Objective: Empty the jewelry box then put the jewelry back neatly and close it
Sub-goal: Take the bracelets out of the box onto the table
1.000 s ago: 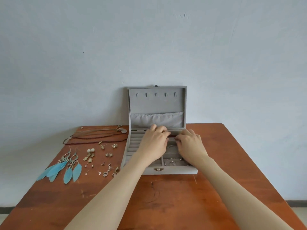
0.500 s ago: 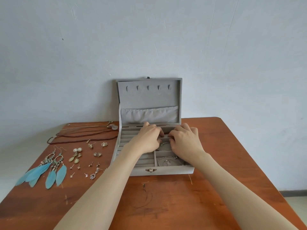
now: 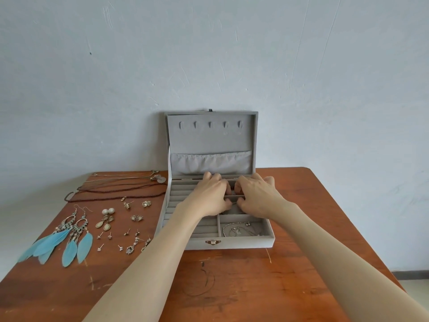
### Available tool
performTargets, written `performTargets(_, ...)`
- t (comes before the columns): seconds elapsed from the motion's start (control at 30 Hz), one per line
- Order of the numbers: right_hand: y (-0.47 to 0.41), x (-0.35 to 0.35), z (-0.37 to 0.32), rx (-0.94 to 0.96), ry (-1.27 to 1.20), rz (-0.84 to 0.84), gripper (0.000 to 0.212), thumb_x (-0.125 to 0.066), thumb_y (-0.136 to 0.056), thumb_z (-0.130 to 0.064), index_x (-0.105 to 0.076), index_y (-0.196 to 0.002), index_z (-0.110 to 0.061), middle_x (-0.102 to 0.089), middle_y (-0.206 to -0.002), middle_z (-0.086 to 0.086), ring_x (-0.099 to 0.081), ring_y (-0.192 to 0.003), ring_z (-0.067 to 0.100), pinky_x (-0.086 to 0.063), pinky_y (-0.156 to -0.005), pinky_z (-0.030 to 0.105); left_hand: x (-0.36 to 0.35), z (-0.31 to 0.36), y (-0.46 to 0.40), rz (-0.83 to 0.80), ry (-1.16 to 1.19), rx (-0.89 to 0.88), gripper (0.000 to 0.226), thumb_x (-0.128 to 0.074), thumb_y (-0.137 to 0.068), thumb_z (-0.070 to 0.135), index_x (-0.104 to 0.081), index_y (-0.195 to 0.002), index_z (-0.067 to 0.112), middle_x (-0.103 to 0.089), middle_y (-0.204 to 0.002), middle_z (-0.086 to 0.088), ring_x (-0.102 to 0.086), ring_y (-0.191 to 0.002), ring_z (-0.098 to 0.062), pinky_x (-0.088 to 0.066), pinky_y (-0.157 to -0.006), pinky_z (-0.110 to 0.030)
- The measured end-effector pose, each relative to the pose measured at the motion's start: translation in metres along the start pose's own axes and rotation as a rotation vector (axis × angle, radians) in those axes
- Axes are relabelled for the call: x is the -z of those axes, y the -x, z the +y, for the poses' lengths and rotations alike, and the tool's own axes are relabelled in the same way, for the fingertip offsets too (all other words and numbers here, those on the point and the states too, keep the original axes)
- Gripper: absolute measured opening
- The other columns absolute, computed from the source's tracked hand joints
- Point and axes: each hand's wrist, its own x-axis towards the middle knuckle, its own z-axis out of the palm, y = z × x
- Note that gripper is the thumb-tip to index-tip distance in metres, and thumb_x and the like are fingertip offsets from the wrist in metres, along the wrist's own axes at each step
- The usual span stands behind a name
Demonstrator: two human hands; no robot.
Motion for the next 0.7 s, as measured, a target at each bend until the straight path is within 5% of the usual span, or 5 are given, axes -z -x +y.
performTargets(0.37, 0.009, 0.011, 0.008, -0.014, -0.363, 0.212, 0.009, -0.063, -0.083, -0.024, -0.067, -0.088, -0.018, -0.06, -0.087, -0.004, -0.051, -0.096, 0.018, -0.039, -0.087, 0.036, 0.003, -0.005, 0.01, 0.16, 0.203, -0.055, 0.024, -0.058, -0.088, 0.032, -0.064, -0.107, 0.018, -0.059, -0.103, -0.002, -0.038, -0.106, -0.022, -0.035, -0.092, -0.036)
performTargets(0.53, 0.024, 0.031, -0.004, -0.106, -0.706, 0.28, 0.005, -0.065, -0.082, -0.016, -0.068, -0.085, -0.014, -0.067, -0.08, 0.003, -0.059, -0.078, 0.015, -0.043, -0.068, 0.017, 0.026, 0.002, 0.027, 0.295, 0.514, -0.035, 0.018, -0.061, -0.087, 0.024, -0.067, -0.101, 0.014, -0.062, -0.088, 0.01, -0.056, -0.085, -0.002, -0.038, -0.072, -0.008)
performTargets(0.7, 0.056, 0.042, -0.023, -0.15, -0.969, 0.253, 0.002, -0.065, -0.084, -0.013, -0.065, -0.084, -0.015, -0.064, -0.07, 0.001, -0.061, -0.064, 0.016, -0.054, -0.069, 0.034, 0.04, 0.007, 0.067, 0.302, 0.74, 0.02, 0.009, -0.062, -0.087, 0.02, -0.066, -0.095, 0.017, -0.068, -0.075, 0.008, -0.059, -0.062, 0.001, -0.044, -0.062, -0.01)
